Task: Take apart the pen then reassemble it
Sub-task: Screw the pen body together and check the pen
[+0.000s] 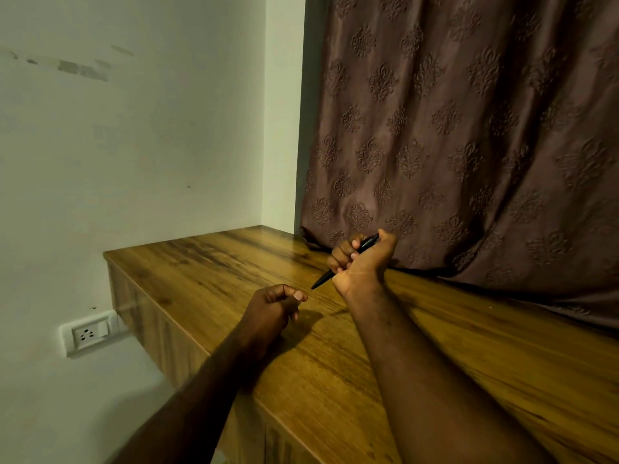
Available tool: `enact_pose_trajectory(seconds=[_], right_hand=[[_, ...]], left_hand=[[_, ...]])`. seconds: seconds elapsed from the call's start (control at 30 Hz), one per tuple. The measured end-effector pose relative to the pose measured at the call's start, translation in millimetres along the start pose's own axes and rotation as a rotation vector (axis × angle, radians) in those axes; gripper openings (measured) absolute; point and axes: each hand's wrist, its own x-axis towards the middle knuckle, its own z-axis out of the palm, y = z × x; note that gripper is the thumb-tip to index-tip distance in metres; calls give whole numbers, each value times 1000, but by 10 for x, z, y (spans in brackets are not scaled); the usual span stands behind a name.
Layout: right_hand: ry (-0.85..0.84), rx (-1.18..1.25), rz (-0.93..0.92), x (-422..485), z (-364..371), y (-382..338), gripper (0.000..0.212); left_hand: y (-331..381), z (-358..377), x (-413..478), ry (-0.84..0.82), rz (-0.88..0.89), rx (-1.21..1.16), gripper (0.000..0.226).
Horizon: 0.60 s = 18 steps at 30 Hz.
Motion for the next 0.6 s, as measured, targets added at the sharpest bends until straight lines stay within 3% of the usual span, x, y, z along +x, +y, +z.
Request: enact_pose_trajectory(seconds=[0.33,0.6], right_hand=[[-6,-12,9,46,0,-23,51],[-21,-4,-48,33,26,-41,51]], left_hand=[[35,3,-15,3,-20,-58,20],[55,-31,-37,-61,-16,-43,40]])
